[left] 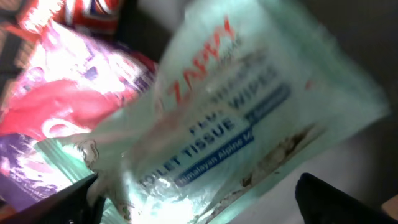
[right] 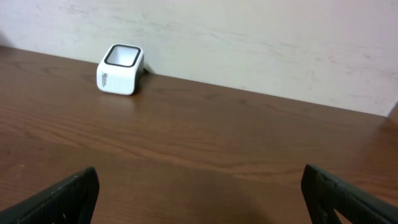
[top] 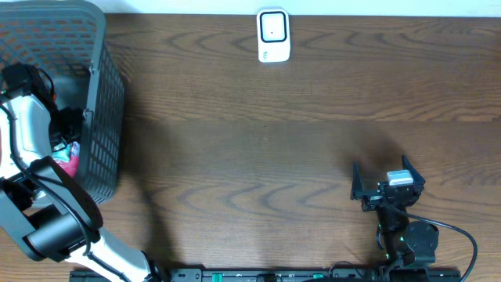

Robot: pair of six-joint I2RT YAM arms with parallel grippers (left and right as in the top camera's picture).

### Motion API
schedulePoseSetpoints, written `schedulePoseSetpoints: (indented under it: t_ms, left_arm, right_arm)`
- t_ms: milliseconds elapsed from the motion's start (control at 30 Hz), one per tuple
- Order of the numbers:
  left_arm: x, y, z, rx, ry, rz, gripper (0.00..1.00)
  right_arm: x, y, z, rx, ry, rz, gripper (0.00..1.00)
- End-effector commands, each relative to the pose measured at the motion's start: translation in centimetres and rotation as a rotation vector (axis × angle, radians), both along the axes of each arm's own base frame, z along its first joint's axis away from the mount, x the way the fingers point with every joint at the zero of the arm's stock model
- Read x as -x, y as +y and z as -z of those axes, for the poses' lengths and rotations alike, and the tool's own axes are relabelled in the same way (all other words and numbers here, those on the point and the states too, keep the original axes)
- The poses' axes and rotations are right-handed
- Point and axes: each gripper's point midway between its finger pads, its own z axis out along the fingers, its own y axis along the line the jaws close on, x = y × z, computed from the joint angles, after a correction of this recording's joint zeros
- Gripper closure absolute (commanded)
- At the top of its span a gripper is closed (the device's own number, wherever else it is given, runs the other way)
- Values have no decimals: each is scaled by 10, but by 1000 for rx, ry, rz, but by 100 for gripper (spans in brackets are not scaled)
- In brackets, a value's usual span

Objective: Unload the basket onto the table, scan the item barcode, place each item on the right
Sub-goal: 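Lift the grasped packs out of the basket with the left gripper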

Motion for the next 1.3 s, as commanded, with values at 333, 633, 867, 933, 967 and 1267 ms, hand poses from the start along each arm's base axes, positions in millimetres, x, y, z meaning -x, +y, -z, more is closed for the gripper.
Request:
schedulePoseSetpoints:
  t_ms: [333, 633, 867, 933, 967, 1267]
  left_arm:
    - [16, -14, 34, 76, 76, 22, 93]
    - [-13, 2, -63, -49, -193, -82, 93]
    - [-23, 8, -186, -221, -573, -120, 93]
    - [-20, 6, -216, -264, -660, -116, 92]
    - [-18, 5, -227, -277, -693, -117, 92]
    - [-46, -66, -275, 71, -995, -32, 93]
  right_arm:
    - [0, -2, 0, -14, 1, 8, 1]
    - [0, -2, 0, -14, 1, 8, 1]
    - [0, -2, 0, -14, 1, 8, 1]
    - [0, -2, 0, -14, 0, 8, 1]
    - [0, -2, 0, -14, 0, 8, 1]
    - [0, -2, 0, -14, 1, 8, 1]
